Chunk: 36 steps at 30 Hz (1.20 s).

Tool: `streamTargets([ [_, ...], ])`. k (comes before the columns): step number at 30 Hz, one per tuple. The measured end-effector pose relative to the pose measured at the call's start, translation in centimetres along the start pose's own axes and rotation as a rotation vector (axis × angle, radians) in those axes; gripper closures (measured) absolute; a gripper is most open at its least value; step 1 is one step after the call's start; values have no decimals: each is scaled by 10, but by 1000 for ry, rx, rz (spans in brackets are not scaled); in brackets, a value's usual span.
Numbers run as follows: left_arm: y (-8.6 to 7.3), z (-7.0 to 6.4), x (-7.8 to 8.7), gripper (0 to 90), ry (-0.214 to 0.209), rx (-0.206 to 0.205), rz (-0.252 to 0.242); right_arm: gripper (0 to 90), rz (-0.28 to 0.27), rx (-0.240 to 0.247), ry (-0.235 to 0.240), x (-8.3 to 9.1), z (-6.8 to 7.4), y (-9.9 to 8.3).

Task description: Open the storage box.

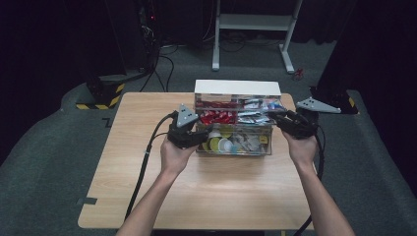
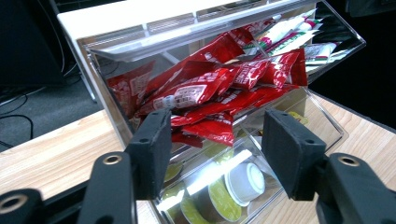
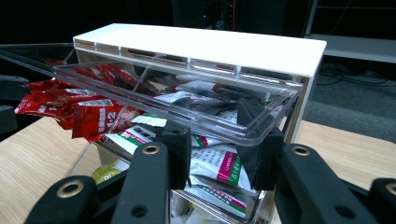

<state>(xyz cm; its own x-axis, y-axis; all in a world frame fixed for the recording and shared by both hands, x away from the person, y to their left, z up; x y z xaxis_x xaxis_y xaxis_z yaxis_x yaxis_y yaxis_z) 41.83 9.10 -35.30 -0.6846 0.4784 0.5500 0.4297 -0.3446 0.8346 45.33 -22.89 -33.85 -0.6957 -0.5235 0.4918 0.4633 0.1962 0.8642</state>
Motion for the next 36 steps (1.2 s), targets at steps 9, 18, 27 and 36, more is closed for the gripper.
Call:
streamTargets([
  [9, 4, -3, -1, 427, 24, -11, 9, 664, 3, 4, 2, -1, 1, 2],
  [18, 5, 0, -1, 535, 47, -17, 16, 664, 0, 3, 4, -1, 1, 5],
  [27, 4, 1, 0, 636, 47, -17, 19, 664, -1, 1, 3, -3, 1, 6],
  [36, 4, 0, 2, 682, 39, -29, 8, 665, -1, 0, 4, -3, 1, 7],
])
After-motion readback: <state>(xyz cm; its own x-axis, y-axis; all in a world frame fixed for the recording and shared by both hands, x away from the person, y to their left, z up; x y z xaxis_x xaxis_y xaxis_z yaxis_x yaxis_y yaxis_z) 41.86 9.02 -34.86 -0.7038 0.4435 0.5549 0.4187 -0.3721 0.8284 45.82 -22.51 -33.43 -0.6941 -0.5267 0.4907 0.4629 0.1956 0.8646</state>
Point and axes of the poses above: each handheld gripper's, and its own axes: x roughly backward along the jaws, y roughly out of its top, z roughly to its left, the point moved 2 cm from there along -x, roughly forward along the jaws, and after that the axes turned 9 degrees about z, right-handed, at the moved point
